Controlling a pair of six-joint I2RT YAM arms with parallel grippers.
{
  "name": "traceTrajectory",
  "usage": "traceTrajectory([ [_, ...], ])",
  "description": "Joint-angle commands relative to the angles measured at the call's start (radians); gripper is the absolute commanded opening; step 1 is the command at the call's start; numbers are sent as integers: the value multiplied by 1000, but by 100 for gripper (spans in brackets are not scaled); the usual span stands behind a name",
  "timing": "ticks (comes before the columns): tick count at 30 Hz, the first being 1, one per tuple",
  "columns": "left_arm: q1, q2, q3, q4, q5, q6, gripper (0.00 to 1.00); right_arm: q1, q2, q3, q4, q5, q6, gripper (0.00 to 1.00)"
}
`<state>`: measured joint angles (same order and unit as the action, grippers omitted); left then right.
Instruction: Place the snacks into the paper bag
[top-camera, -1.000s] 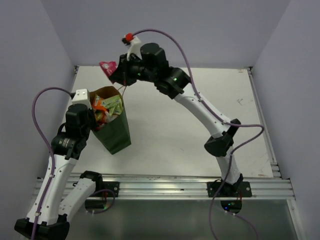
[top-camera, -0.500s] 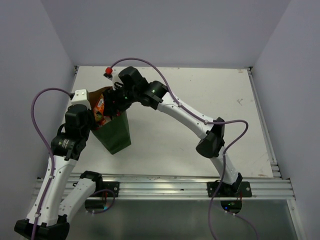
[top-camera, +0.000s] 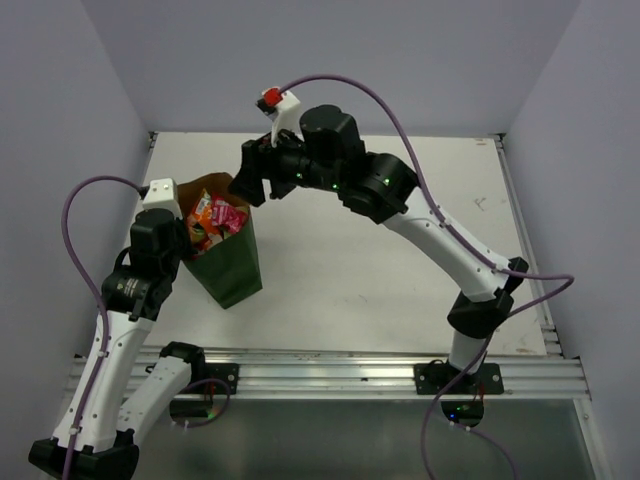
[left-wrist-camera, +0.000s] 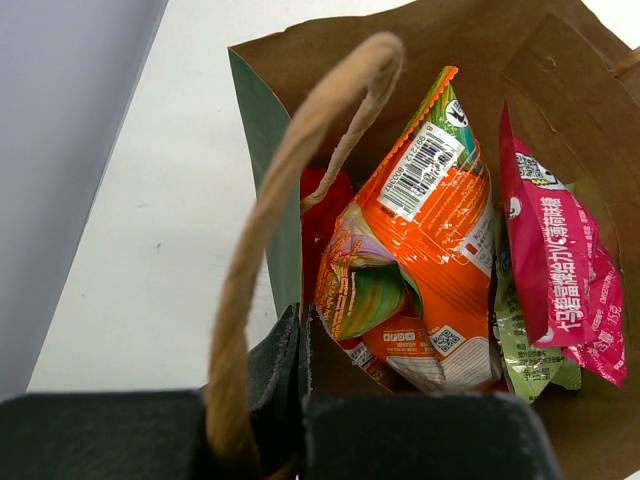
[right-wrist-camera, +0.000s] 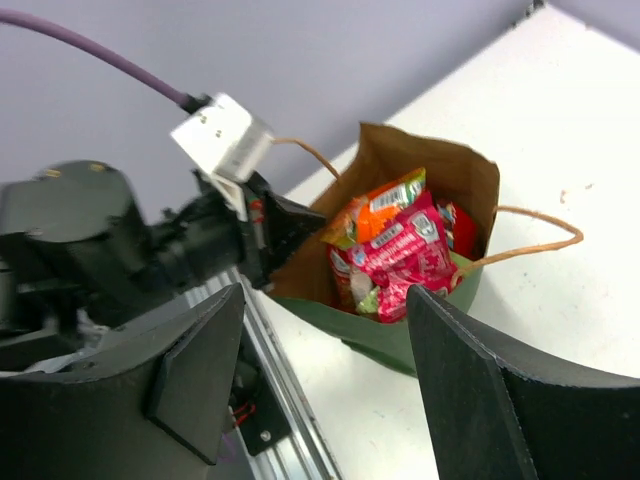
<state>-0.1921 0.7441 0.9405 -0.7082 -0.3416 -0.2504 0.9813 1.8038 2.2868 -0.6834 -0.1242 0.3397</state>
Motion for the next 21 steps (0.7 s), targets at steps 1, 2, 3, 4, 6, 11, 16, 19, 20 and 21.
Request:
traceTrajectory([
  [1, -4, -8, 21, 38, 16, -7, 0, -1, 78, -62, -22, 54, -21, 69],
  [2, -4, -9, 23, 36, 16, -7, 0, -1, 97, -66, -25, 61, -22, 69],
  [3, -6, -12, 20, 35, 16, -7, 0, -1, 104, -64, -27, 67, -22, 68],
  [4, -4, -14, 21, 33, 15, -7, 0, -3, 114, -67, -28, 73, -22, 68],
  [6, -4, -20, 23, 27, 12, -7, 0, -3, 126, -82, -18, 83, -22, 68],
  [11, -4, -34, 26, 16, 6, 2, 0, -13, 138, -142, 5, 110, -24, 68],
  [16, -4, -45, 29, 10, 0, 7, 0, -27, 164, -174, 27, 115, -22, 67],
  [19, -4, -46, 24, 10, 4, 10, 0, -32, 201, -162, 31, 107, -24, 63],
  [20, -6, -46, 23, 10, 6, 11, 0, -33, 216, -152, 30, 104, -22, 58],
  [21, -4, -46, 21, 12, 10, 13, 0, -36, 232, -129, 24, 98, -24, 56],
])
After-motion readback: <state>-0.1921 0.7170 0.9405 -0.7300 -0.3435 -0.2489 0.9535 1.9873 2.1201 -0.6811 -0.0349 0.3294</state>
